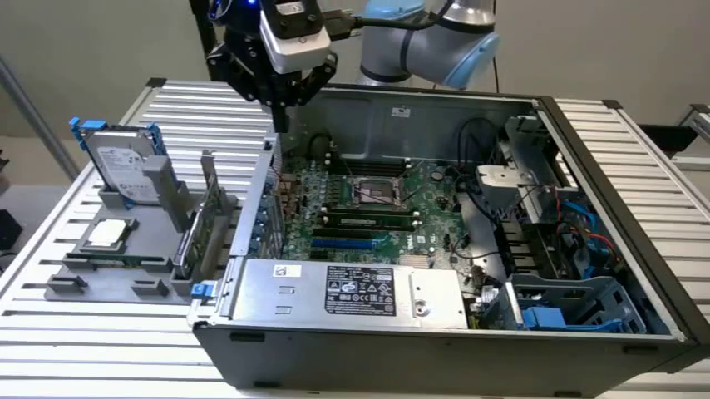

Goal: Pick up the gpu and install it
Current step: 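Reach for the gpu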

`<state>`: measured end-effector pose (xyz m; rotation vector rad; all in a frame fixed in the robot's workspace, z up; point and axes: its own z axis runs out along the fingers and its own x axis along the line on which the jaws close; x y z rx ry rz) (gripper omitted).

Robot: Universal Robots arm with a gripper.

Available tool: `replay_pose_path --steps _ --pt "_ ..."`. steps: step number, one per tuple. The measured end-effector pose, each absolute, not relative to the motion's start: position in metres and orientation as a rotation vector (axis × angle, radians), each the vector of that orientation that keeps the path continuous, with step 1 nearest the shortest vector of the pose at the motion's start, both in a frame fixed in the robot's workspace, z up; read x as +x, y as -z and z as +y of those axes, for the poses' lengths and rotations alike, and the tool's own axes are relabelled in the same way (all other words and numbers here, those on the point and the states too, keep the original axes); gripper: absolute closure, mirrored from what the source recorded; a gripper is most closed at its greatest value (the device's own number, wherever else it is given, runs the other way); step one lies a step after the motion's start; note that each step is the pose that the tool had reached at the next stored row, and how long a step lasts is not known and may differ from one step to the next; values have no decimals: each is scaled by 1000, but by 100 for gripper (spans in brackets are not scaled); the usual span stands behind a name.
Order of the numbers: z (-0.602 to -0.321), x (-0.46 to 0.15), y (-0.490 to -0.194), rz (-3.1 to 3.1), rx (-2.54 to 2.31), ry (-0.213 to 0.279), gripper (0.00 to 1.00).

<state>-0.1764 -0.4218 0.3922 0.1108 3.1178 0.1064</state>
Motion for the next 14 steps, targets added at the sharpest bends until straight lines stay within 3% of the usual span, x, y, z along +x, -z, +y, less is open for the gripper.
replay_pose_path --steps 14 --pt "-433 -233 -386 3118 111 -95 100"
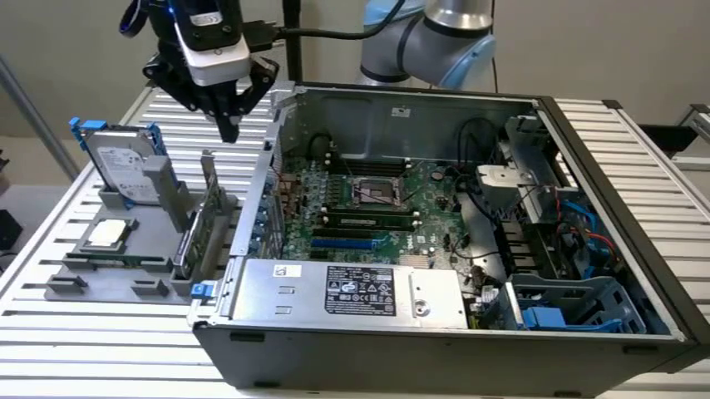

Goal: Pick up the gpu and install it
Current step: 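Reach for the gpu, then pick up the gpu and move the gpu toward the slot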

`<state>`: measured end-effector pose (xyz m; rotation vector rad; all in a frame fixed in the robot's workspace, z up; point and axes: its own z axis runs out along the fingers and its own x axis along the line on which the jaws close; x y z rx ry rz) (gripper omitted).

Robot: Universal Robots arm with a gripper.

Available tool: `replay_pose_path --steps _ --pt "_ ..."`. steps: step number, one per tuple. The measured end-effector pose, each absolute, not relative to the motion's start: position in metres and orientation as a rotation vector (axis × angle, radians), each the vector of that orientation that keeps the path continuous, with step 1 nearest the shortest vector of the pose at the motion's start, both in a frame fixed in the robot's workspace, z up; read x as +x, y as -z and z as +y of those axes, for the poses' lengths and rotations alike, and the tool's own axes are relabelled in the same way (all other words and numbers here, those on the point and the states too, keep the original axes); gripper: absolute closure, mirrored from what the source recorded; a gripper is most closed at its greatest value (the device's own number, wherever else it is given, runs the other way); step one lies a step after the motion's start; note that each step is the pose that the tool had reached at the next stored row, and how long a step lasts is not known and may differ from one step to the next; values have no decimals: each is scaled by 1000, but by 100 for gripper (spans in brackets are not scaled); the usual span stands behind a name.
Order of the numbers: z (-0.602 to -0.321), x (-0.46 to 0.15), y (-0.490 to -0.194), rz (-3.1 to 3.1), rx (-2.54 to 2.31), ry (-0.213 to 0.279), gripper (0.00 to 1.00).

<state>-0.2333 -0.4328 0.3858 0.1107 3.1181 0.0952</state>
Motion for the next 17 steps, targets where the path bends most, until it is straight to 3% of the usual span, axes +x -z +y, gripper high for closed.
replay_pose_path --steps 17 --pt "-439 -296 -370 3121 111 -75 100"
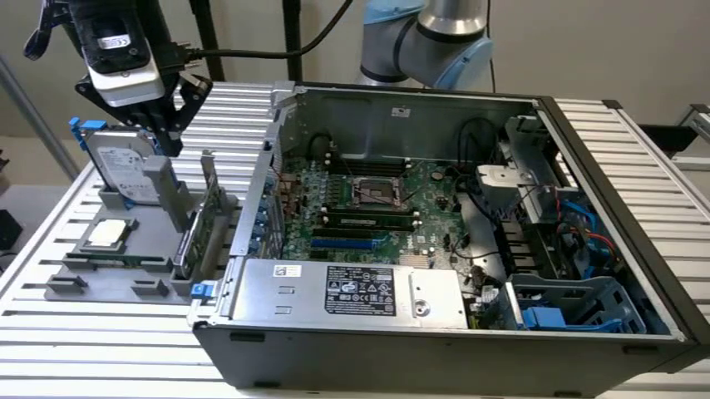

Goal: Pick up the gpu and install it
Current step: 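Pick up the gpu and move the gpu toward the slot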

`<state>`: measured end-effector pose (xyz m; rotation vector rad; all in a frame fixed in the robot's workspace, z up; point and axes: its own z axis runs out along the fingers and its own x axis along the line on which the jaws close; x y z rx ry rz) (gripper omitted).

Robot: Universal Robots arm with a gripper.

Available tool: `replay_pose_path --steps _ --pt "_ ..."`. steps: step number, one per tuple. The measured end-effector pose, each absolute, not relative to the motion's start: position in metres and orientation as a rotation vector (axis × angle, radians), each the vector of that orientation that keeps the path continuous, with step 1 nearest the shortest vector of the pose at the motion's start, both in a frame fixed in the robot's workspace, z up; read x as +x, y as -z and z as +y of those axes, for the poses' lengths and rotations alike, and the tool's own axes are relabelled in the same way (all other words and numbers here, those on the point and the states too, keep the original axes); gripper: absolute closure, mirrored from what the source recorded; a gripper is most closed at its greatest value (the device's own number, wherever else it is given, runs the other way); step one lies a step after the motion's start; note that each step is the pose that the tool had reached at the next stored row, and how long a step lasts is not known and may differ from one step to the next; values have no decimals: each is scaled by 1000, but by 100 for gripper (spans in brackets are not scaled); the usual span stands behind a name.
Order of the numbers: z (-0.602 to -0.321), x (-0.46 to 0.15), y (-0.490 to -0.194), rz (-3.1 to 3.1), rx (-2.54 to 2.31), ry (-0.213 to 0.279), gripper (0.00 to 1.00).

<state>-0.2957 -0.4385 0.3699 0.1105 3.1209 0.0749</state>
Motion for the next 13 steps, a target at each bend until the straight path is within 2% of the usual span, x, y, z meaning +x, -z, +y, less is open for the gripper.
replay_pose_path --steps 13 --pt "-439 -296 -370 3121 111 -74 100"
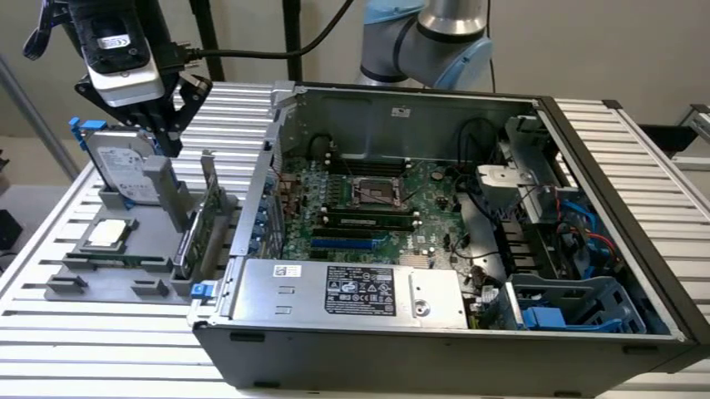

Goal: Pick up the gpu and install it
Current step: 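Pick up the gpu and move the gpu toward the slot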

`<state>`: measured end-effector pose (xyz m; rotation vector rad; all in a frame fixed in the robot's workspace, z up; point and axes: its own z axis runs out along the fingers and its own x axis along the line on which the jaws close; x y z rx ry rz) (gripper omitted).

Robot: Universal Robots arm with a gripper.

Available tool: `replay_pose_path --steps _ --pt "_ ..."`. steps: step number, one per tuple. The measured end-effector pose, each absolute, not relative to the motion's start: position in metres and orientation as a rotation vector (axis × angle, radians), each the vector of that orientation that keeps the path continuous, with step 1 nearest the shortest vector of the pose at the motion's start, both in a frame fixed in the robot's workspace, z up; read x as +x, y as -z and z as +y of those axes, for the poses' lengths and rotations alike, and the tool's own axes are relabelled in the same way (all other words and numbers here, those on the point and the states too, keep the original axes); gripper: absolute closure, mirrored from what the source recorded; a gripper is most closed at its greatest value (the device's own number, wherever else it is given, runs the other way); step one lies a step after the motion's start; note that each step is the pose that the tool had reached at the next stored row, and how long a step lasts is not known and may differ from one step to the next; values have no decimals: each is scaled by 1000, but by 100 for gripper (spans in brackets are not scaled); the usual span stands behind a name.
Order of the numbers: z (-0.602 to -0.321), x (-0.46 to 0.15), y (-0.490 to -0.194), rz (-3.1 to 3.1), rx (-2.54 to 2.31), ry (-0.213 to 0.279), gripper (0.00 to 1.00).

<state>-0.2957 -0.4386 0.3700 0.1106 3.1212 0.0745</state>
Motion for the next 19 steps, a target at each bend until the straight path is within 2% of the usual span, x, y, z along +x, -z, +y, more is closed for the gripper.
replay_pose_path --steps 1,2,12,19 --pt "-439 -296 -370 3121 111 -75 100" --pt "-439 -296 -370 3121 111 -75 0" --pt "-439 -296 -370 3121 111 -74 0" --pt "-439 -299 -358 3121 111 -74 0"
